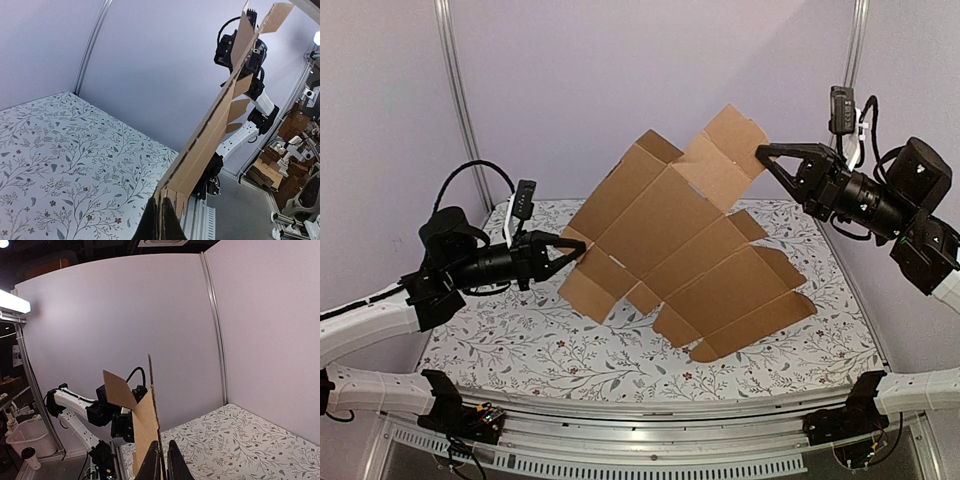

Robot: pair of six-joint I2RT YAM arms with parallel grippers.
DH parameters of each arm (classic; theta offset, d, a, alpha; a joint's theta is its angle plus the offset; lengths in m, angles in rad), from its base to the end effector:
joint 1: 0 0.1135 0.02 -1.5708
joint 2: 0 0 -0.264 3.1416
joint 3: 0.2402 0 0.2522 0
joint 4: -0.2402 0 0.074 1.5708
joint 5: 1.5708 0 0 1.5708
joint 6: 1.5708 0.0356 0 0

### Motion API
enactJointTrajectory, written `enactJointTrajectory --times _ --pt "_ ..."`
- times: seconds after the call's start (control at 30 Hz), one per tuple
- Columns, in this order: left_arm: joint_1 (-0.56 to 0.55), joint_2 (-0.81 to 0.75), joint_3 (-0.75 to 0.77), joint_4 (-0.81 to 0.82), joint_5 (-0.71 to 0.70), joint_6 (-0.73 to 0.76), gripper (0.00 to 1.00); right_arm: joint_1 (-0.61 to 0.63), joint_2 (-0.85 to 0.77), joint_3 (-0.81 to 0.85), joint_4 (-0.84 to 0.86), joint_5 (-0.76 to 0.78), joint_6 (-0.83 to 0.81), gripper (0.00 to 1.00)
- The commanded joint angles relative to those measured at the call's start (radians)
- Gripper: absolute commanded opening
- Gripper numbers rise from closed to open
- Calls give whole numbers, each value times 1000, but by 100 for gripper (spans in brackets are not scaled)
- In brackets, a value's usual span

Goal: Fold the paper box

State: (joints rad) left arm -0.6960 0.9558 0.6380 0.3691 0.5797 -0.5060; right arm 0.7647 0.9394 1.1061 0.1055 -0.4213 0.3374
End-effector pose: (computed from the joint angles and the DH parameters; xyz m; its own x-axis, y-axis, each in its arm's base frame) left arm 0.1585 -0.1578 0.3149 -0.4290 -0.1699 -0.8872 0.8555 0.2388 -0.4595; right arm 0.1330 0.1478 0.4550 -0.1202 0.3034 -0.9453 -0.9286 0.3024 0.2151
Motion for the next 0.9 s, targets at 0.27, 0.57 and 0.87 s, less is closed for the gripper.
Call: enactJointTrajectory --times 0.27,0.57,0.87 --pt "12 -10 56 -167 14 64 0 4 -72 -134 -214 151 -170 56" --pt "12 37 177 -460 -25 149 0 4 -128 -54 -454 222 -431 85" --pt "9 61 333 -758 -122 229 0 3 -16 155 -646 219 -616 92"
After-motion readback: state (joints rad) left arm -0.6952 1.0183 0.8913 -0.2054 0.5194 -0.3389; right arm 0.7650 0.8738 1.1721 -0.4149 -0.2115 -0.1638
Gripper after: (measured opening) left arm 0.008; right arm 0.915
